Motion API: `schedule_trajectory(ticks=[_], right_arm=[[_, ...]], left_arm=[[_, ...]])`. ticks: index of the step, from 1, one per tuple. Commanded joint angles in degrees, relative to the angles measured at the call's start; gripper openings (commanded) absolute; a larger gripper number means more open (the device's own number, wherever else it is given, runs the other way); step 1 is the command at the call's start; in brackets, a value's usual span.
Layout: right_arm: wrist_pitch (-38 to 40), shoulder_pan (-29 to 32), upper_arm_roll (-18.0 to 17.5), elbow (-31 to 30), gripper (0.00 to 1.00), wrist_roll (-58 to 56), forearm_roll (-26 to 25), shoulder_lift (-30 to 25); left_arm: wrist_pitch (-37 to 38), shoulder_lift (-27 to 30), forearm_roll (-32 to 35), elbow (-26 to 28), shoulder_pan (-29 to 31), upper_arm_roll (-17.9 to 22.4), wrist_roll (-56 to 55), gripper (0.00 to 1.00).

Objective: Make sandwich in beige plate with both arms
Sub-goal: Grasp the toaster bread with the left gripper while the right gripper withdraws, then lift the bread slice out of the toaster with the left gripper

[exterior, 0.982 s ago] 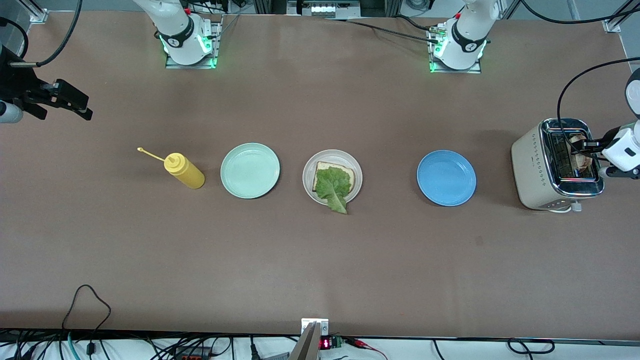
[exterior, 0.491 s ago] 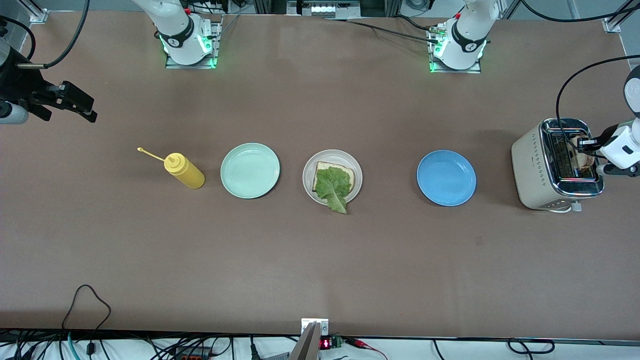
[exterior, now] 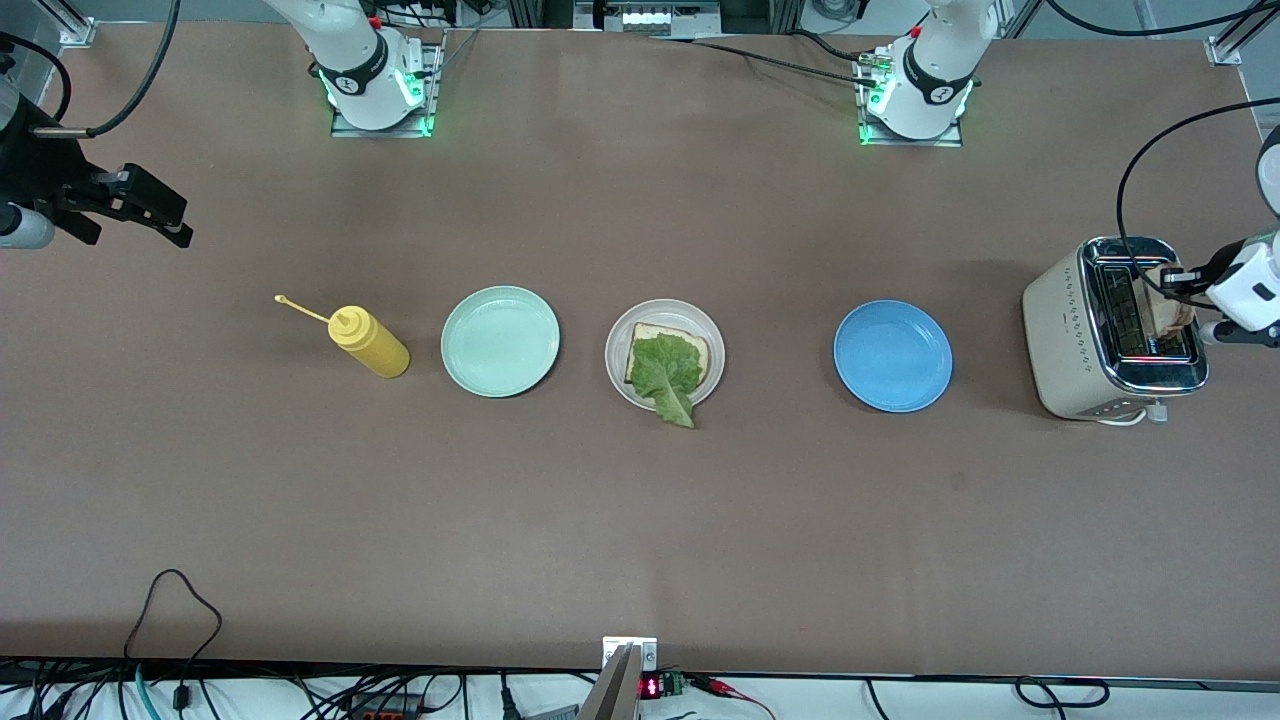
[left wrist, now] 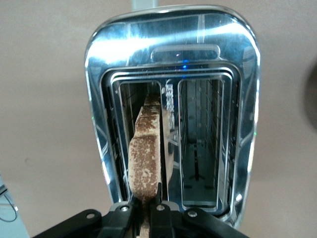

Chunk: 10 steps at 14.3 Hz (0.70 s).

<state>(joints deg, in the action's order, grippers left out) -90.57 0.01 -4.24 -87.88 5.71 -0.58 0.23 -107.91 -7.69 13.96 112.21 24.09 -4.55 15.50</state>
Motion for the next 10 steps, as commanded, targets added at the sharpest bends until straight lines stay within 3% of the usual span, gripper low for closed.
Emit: schedule_trajectory(ticks=[1,6,10], right_arm=[[-0.2,-0.5,0.6,-0.8,1.00,0.3,-0.3,-1.0],[-0.2,-2.3,0.9,-0.8,1.00,0.4,-0.5,-1.1],[0.0,-6.6,4.7,-0.8,1.00,0.6,-0.7,-1.1]], left_arm=[[6.0,1.0,1.2,-4.3,-0.1,-1.2,1.1,0.02],[13.8,0.9,1.1,-10.4,-0.1,-5.2,0.8,0.02],[18.4,0.7,-0.6,-15.3,-0.1,-10.4,-0.3,0.02]])
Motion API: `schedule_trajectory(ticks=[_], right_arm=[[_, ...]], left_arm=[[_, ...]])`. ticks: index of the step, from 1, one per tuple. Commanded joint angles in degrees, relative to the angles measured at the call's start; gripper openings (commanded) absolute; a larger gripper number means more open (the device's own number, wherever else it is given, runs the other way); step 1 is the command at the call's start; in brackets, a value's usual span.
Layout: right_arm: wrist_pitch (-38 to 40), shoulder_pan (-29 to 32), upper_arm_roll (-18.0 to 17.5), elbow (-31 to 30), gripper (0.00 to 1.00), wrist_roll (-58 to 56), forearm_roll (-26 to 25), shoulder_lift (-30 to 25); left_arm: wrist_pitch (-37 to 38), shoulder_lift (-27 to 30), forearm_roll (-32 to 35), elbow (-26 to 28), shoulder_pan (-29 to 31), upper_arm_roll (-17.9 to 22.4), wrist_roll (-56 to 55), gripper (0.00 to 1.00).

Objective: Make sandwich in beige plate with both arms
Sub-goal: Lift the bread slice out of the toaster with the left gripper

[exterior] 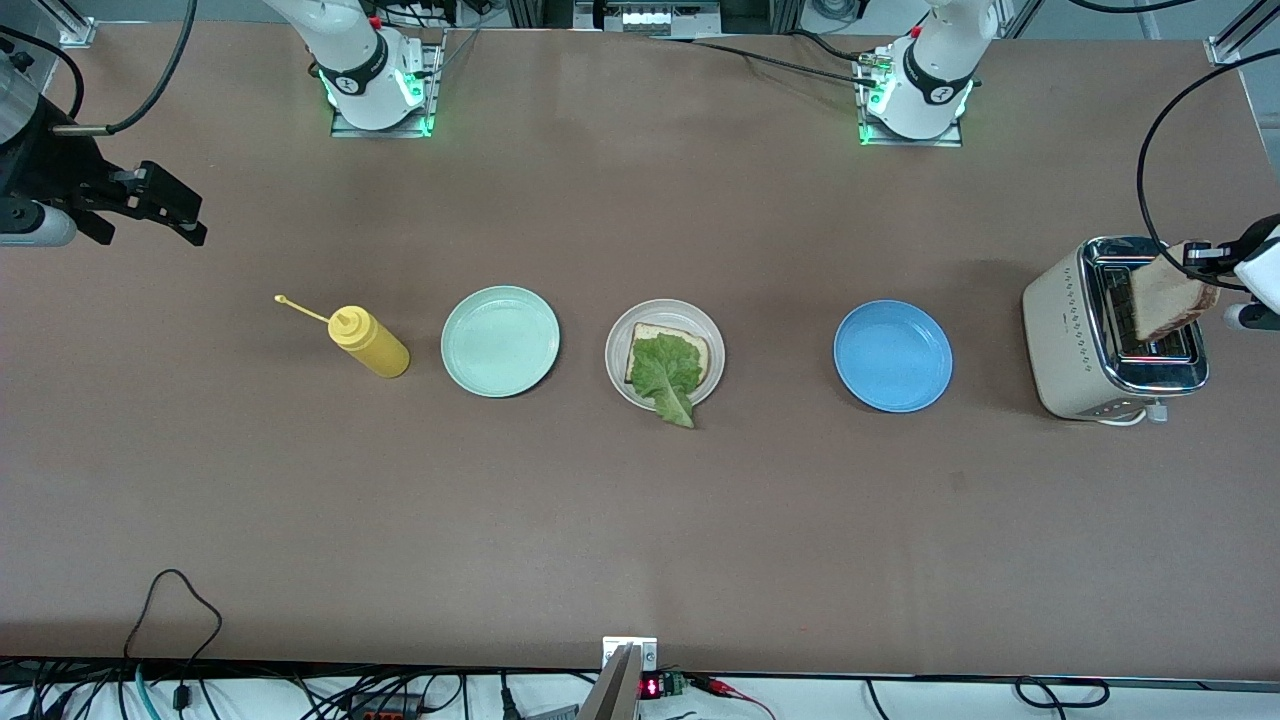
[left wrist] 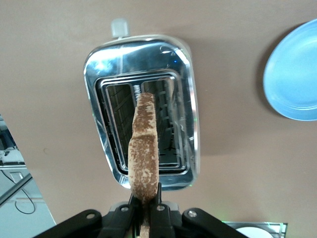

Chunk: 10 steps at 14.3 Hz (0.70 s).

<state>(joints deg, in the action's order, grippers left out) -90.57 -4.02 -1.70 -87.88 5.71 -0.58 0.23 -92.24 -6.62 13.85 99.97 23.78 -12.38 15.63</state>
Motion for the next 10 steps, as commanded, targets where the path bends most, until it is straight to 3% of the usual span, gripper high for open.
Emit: schedule_trajectory(ticks=[1,6,10], right_arm=[[0.0,-2.7,2.2,-0.8,1.00,0.6,-0.8,-1.1],[0.0,2.4,-0.7,-0.8,1.00,-0.1,-0.7,-1.2],[-0.2,2.2,-1.3,-0.8,1.00,-0.2,-0.6,-1.1]], left_arm=[[3.6,-0.5,-0.9,-4.2,0.1,-4.2,-1.5,0.02],[5.5,-0.5,-11.0,-5.7,0.1,-10.9,-7.2,0.01],[5.0,-0.6,-15.4,-6.2,0.1,-16.8,-14.3,0.01]])
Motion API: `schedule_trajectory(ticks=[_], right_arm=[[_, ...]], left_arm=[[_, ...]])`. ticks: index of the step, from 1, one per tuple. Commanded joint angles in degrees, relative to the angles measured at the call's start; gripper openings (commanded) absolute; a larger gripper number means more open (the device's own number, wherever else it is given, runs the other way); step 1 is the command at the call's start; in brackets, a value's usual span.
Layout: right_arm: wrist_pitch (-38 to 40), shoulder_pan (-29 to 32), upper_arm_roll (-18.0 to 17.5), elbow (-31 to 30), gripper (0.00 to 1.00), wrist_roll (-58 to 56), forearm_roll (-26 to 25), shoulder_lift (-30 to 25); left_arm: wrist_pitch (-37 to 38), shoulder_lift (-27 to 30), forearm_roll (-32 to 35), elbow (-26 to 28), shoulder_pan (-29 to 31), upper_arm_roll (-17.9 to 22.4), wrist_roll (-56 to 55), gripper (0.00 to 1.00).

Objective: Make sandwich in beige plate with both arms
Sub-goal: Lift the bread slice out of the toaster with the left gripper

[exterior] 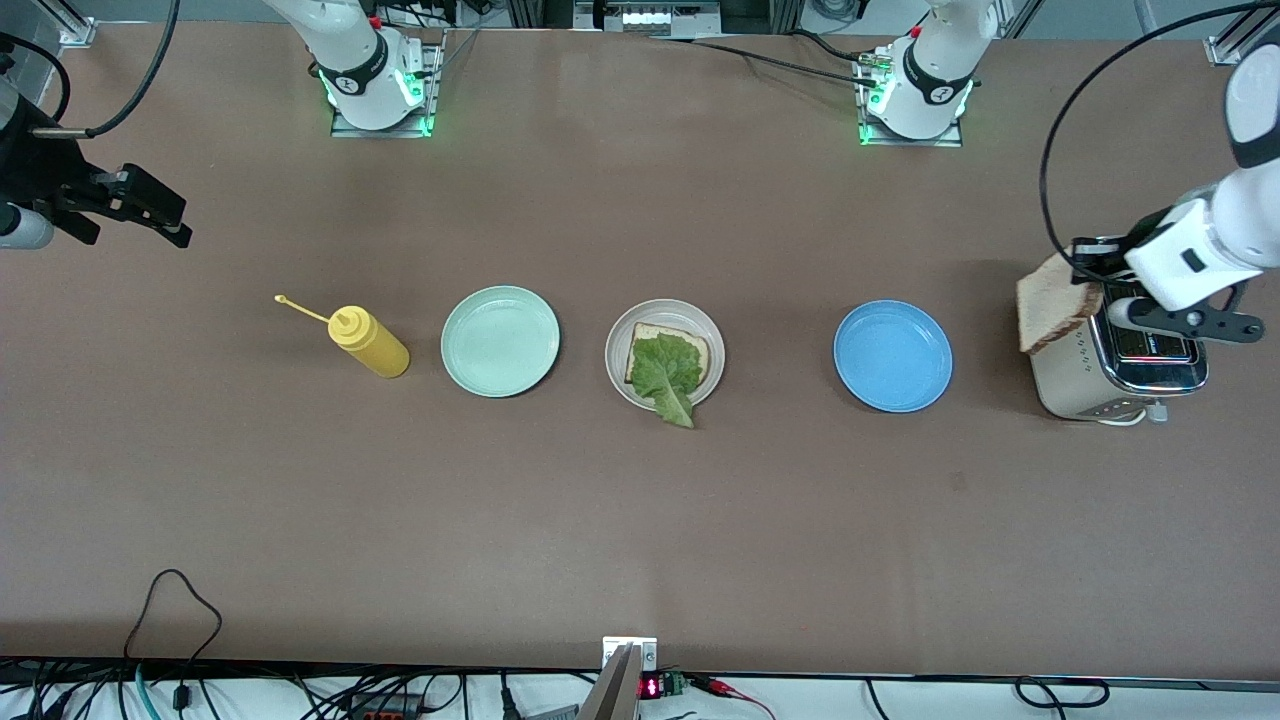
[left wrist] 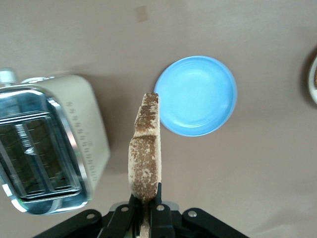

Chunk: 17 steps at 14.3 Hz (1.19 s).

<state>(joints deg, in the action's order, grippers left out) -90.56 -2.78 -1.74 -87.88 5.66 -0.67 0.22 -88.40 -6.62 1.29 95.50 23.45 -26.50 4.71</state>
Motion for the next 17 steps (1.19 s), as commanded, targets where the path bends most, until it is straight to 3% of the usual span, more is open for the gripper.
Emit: schedule_trajectory(ticks=[1,7,10,12,17], right_arm=[[-0.4,0.9,-1.2,-0.8,1.00,-0.1,-0.6,-1.1],[-0.5,0.8,-1.2,-1.2,1.00,0.3,-0.7,-1.2],[-0.4,0.8,-1.2,-1.2,1.00,0.2,-0.7,-1.3],[-0.3,0.8,-1.2,-1.2,1.00,0.2,-0.7,-1.3],[-0.1,1.0,-1.2,-1.3,1.00,0.1,-0.6,-2.4]], left_arm=[[0.7,-1.1,-5.0,-1.7,0.3,-3.1,-5.9,0.01],[-1.7,-2.0,-6.4,-1.7,-2.4,-3.9,-10.9,0.01],[-2.6,-3.5,-17.8,-1.7,-3.2,-3.9,-14.2,0.01],[-8.5,-5.8,-24.0,-1.7,-4.2,-3.9,-16.3,0.01],[-16.8,-12.4,-27.4,-1.4,-7.4,-4.0,-34.1,0.01]])
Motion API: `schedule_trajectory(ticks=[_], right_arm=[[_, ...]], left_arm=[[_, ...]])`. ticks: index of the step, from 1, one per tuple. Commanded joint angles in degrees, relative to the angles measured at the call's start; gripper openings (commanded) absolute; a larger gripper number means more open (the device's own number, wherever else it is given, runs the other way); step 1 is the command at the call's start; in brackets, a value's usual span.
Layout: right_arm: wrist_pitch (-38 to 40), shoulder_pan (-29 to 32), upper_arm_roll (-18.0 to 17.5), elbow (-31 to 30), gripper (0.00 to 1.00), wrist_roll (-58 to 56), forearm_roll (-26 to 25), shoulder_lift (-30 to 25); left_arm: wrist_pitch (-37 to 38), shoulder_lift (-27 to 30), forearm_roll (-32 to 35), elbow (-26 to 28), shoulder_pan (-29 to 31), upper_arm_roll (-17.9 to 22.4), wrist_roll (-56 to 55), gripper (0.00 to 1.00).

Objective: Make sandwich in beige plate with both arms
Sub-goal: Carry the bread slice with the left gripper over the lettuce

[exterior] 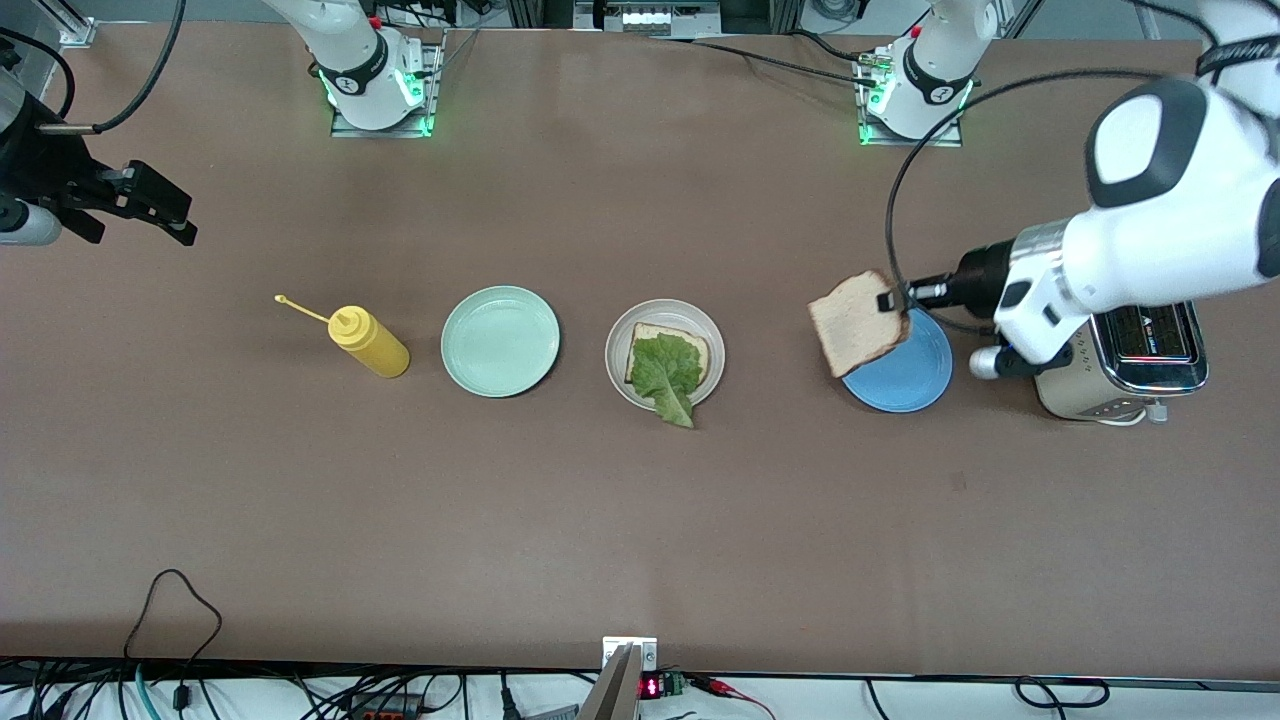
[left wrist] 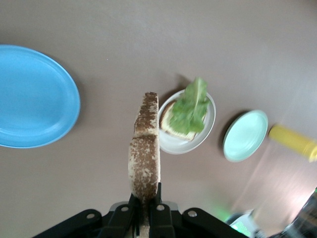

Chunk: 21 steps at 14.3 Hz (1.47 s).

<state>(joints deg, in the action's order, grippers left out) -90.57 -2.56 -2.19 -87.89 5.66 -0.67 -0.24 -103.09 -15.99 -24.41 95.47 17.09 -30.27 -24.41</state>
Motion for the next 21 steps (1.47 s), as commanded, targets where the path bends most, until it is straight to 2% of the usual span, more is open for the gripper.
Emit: schedule_trajectory(ticks=[1,4,7,9,10,11,16,19,21], right_arm=[[0.0,0.8,-0.6,-1.3,1.00,0.0,-0.6,-2.1],[0.4,0.8,-0.6,-1.3,1.00,0.0,-0.3,-2.4],[0.5,1.2,-0.2,-1.3,1.00,-0.7,-0.1,-2.1],[0.3,1.1,-0.2,-1.1,1.00,-0.7,-0.2,-1.3],[0.3,1.2,-0.2,-0.8,1.00,-1.1,-0.2,-0.5],[0.3,1.2,-0.2,-0.9,1.00,-1.1,-0.3,-0.4],[0.1,1.2,-0.3,0.3,1.00,-1.2,-0.6,-0.1],[-0.1,1.2,-0.3,0.3,1.00,-0.8,-0.9,-0.1],[-0.1,1.3,-0.3,0.3,1.00,-0.7,-0.8,0.2]], left_arm=[[-4.8,-3.9,-4.7,-0.6,-1.4,-0.1,-5.0,0.01],[-9.3,-5.0,-9.7,1.0,-2.1,-0.4,-4.1,0.01],[-17.0,-7.6,-14.3,1.5,-7.1,-1.5,-0.7,0.01],[-26.1,-8.5,-14.5,5.1,-11.1,-1.5,4.5,0.01],[-31.2,-9.1,-16.5,7.2,-12.9,-1.5,7.9,0.01],[-34.8,-9.6,-21.5,8.1,-14.6,-1.5,11.3,0.01],[-35.9,-11.9,-35.8,12.7,-14.9,-1.5,38.6,0.01],[-35.9,-15.7,-38.8,13.9,-14.5,-1.5,52.8,0.01],[-35.9,-17.4,-41.7,14.9,-14.5,-1.5,58.2,0.01]])
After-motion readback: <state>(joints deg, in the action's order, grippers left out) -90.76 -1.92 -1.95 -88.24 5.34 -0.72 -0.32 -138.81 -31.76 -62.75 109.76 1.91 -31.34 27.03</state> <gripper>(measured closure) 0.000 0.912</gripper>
